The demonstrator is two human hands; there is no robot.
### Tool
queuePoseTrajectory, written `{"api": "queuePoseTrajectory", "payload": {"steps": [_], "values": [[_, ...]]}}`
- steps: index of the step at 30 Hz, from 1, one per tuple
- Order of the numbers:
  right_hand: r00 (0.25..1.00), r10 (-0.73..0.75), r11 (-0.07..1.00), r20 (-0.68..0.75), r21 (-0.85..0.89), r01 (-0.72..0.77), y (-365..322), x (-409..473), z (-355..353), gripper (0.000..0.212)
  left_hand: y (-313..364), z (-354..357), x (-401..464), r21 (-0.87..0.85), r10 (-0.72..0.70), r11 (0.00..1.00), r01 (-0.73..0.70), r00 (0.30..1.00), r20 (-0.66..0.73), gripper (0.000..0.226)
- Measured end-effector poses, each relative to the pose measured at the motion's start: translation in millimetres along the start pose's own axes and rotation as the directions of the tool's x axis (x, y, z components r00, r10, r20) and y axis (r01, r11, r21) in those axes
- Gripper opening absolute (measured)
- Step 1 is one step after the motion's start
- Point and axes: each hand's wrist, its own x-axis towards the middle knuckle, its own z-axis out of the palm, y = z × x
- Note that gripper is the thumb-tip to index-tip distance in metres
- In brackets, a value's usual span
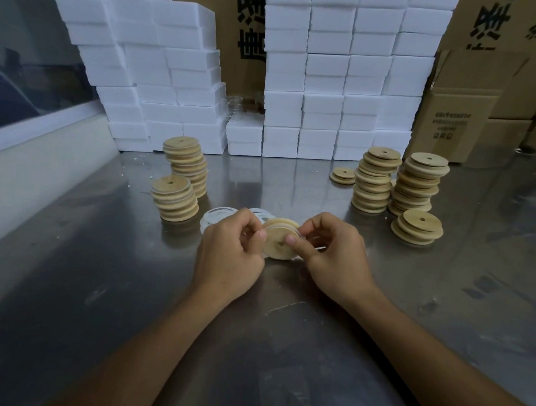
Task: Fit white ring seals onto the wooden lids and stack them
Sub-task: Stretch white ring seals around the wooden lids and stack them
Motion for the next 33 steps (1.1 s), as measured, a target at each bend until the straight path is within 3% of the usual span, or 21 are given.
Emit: {"api": "queuePoseTrajectory", "payload": {"steps": [4,8,13,17,22,25,28,31,33], "values": [[0.991,-0.135,0.987,0.014,-0.087,0.135,-1,-1,-2,0.026,6,-2,-4,0.081,0.210,0.974,-0.213,0.977,0.044,0.005],[0.968,-0.246,0.955,0.051,-0.156,0.251,-5,0,-6,0.019,7,-2,-4,0.142,0.295,0.941,-0.307,0.950,0.099,0.006],[0.952,-0.289,0.932,0.104,-0.199,0.304,-9,-2,-7,0.011,8,-3,-4,0.169,0.357,0.914,-0.368,0.929,0.095,0.004],[0.971,-0.221,0.966,0.093,-0.113,0.231,-7,-3,-5,0.013,8,-2,-4,0.108,0.301,0.946,-0.305,0.952,0.054,0.006],[0.994,-0.090,0.995,0.065,-0.040,0.093,-3,-3,-1,0.019,2,1,-1,-0.001,0.152,0.988,-0.152,0.988,-0.031,0.013],[0.999,0.014,0.999,0.050,-0.047,-0.011,0,-1,0,0.018,0,-4,5,-0.143,-0.116,0.984,0.104,0.991,-0.074,0.028],[0.998,0.036,0.998,0.042,-0.051,-0.034,0,0,-1,0.017,-3,-19,22,-0.468,-0.490,0.791,0.393,0.865,-0.103,0.020],[0.998,0.041,0.997,0.041,-0.064,-0.039,0,0,-1,0.017,-13,-40,40,-0.737,-0.725,0.502,0.453,0.685,-0.074,0.009],[0.998,0.045,0.997,0.042,-0.068,-0.043,-1,0,0,0.017,-22,-52,47,-0.820,-0.801,0.360,0.445,0.598,-0.027,0.005]]}}
